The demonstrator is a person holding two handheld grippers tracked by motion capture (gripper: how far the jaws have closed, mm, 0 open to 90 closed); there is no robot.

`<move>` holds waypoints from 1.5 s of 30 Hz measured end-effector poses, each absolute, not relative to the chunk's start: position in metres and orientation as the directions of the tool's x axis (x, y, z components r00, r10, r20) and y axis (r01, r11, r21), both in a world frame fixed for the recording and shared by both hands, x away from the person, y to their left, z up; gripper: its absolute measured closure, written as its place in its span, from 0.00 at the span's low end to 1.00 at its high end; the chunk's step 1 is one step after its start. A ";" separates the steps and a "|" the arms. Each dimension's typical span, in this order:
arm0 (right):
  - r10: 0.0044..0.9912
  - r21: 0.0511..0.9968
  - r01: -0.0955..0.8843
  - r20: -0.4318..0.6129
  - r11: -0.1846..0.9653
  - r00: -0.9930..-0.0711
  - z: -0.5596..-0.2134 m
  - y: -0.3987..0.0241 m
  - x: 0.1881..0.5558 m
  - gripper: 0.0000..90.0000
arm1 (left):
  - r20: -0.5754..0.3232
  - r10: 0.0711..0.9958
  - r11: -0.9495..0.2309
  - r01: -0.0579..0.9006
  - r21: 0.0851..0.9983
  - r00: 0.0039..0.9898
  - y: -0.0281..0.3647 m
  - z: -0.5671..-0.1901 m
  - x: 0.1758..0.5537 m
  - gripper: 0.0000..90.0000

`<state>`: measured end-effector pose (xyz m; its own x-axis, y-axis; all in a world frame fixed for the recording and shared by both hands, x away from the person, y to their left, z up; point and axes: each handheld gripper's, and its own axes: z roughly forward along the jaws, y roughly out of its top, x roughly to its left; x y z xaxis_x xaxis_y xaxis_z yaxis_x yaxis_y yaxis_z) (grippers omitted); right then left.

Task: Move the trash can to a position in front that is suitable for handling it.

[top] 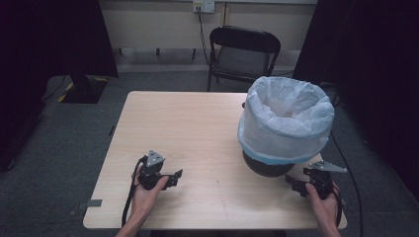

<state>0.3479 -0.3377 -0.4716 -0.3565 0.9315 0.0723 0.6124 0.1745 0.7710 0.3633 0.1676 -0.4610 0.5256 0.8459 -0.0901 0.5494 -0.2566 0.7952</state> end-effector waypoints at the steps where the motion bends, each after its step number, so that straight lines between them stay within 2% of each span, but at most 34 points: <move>1: 0.931 0.771 0.613 0.074 0.174 -0.357 -0.471 -0.339 0.349 0.19 | -0.093 0.841 -0.260 0.549 0.794 0.534 0.162 -0.459 0.366 0.19; 8: 0.935 0.778 0.605 0.066 0.171 -0.349 -0.461 -0.348 0.353 0.20 | -0.079 0.802 -0.297 0.510 0.807 0.592 0.119 -0.447 0.380 0.19; 12: 0.935 0.791 0.589 0.061 0.169 -0.350 -0.453 -0.352 0.359 0.21 | -0.148 0.774 -0.263 0.525 0.809 0.615 0.095 -0.444 0.396 0.19; 20: 0.923 0.771 0.608 0.074 0.188 -0.378 -0.450 -0.357 0.369 0.18 | -0.129 0.749 -0.278 0.485 0.829 0.650 0.049 -0.432 0.417 0.20; 22: 0.920 0.764 0.614 0.070 0.199 -0.385 -0.449 -0.358 0.369 0.23 | -0.132 0.744 -0.279 0.484 0.829 0.655 0.038 -0.432 0.424 0.20; 25: 0.925 0.760 0.616 0.055 0.205 -0.376 -0.449 -0.362 0.369 0.24 | -0.147 0.749 -0.256 0.486 0.836 0.646 0.024 -0.435 0.435 0.21; 28: 0.936 0.757 0.624 0.048 0.194 -0.350 -0.449 -0.367 0.371 0.24 | -0.147 0.754 -0.256 0.493 0.831 0.640 0.014 -0.440 0.447 0.21; 30: 0.941 0.762 0.621 0.045 0.184 -0.334 -0.449 -0.371 0.373 0.24 | -0.200 0.747 -0.224 0.523 0.822 0.634 0.008 -0.444 0.456 0.21; 43: 0.983 0.792 0.598 -0.023 0.128 -0.180 -0.432 -0.381 0.404 0.25 | -0.179 0.775 -0.217 0.521 0.826 0.606 -0.007 -0.442 0.481 0.22; 45: 0.987 0.796 0.593 -0.026 0.118 -0.161 -0.430 -0.382 0.413 0.25 | -0.208 0.770 -0.192 0.531 0.825 0.603 -0.009 -0.442 0.484 0.22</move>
<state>0.4127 -0.3819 -0.4299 -0.1614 0.9865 -0.0258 0.5933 0.1179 0.7963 0.4841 -0.0089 -0.4418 0.6026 0.7703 -0.2084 0.5313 -0.1924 0.8250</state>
